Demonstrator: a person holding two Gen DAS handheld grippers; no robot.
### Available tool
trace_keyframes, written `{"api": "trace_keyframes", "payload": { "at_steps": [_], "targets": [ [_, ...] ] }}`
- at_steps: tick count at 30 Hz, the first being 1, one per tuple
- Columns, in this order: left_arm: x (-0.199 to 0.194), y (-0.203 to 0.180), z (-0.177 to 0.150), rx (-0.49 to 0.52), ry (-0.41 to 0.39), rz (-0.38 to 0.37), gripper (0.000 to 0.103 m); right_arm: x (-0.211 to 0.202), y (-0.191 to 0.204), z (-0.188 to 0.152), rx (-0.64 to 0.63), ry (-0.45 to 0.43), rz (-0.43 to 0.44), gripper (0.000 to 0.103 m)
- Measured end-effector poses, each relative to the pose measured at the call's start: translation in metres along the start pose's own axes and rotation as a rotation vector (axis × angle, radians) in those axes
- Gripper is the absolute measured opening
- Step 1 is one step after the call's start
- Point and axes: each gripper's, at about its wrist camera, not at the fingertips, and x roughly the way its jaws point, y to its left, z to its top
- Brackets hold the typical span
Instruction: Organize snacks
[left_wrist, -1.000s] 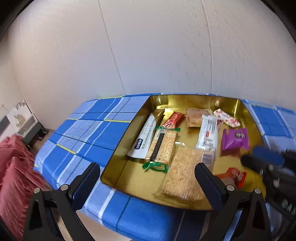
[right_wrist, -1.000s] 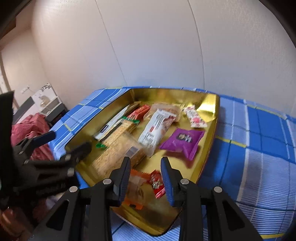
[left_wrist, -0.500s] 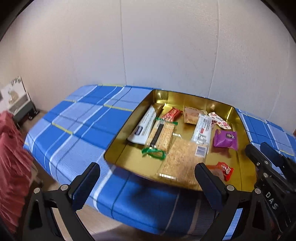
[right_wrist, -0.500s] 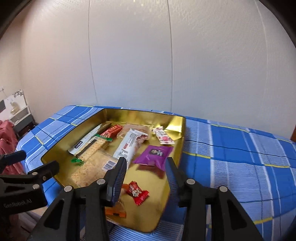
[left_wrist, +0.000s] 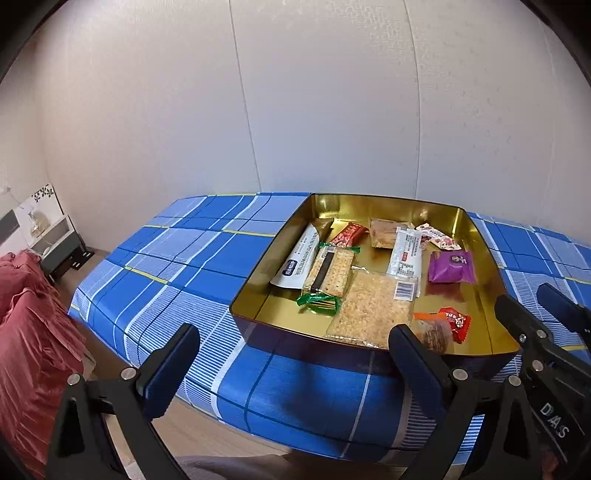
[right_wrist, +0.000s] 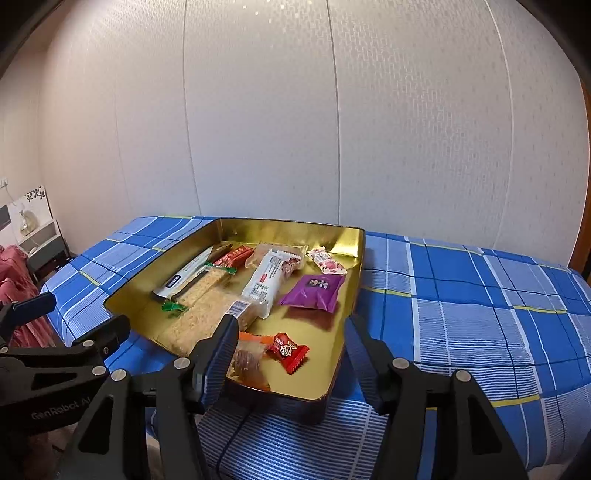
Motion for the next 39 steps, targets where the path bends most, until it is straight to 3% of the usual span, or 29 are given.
{"api": "trace_keyframes", "payload": {
  "at_steps": [12,39],
  "targets": [
    [0.0081,0.007,0.0002,-0.048,0.031,0.004,0.103,0.0002,-0.0012,-0.0003,0.01,0.006,0.009,0.06],
    [0.0093,0.0058,0.0004,-0.047,0.032,0.006,0.103,0.0035,-0.0002,-0.0005,0.006,0.015,0.009,0.06]
  ]
}}
